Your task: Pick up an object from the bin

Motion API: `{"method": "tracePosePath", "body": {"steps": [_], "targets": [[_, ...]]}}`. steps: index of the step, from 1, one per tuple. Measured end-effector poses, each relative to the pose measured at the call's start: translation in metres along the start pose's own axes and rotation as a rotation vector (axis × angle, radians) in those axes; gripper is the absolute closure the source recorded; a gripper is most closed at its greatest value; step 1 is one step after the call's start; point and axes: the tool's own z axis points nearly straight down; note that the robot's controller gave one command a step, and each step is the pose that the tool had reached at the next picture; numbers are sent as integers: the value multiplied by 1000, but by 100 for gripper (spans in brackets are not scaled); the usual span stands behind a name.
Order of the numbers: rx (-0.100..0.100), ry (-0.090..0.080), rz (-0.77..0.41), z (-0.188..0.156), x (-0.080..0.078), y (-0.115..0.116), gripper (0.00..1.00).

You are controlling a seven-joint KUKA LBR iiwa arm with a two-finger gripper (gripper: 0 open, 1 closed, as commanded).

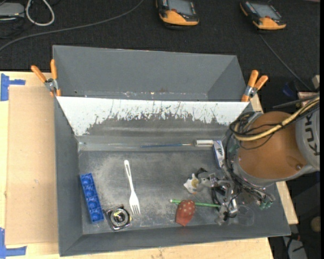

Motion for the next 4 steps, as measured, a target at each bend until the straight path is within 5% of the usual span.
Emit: {"method": "tracePosePath", "body": {"steps": [1,2,3,4], "targets": [[-4,3,-89,30,-27,-85,0],[-4,-3,-283,47,-33,-17,0],[-2,-2,-471,58,-63,-86,100],[-2,-2,-470,58,-63,-86,100]]}}
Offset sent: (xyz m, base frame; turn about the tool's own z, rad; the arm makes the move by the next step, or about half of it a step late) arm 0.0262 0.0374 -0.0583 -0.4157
